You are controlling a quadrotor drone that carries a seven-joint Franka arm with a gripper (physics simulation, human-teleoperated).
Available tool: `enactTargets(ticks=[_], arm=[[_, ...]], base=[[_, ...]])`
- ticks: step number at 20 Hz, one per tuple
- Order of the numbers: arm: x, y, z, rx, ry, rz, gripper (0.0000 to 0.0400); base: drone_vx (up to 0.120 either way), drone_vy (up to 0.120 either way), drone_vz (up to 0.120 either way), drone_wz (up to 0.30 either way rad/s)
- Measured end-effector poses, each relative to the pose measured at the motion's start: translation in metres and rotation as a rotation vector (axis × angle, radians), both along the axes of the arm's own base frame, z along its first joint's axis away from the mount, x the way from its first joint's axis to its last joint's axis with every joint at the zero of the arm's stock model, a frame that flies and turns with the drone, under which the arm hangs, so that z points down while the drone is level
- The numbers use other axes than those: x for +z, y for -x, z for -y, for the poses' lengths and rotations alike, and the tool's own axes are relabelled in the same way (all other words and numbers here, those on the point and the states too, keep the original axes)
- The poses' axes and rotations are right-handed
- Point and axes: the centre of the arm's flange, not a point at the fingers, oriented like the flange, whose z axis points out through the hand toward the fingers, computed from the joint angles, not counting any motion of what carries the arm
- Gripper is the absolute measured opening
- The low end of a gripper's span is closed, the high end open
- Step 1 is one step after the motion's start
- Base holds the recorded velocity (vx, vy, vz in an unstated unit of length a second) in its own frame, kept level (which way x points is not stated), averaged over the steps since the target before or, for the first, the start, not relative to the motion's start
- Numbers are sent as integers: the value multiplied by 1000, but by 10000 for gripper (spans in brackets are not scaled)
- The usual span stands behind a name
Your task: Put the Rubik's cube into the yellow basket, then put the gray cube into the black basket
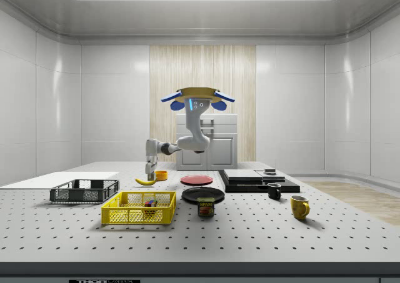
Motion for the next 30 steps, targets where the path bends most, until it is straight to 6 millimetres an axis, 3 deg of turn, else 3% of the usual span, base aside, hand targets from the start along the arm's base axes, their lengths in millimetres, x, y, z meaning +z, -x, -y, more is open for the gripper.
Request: enactTargets(ticks=[10, 30], arm=[[-1, 0, 0, 0, 0, 0, 250], [-1, 0, 0, 0, 0, 0, 250]], base=[[112, 112, 0, 0], [120, 0, 0, 0]])
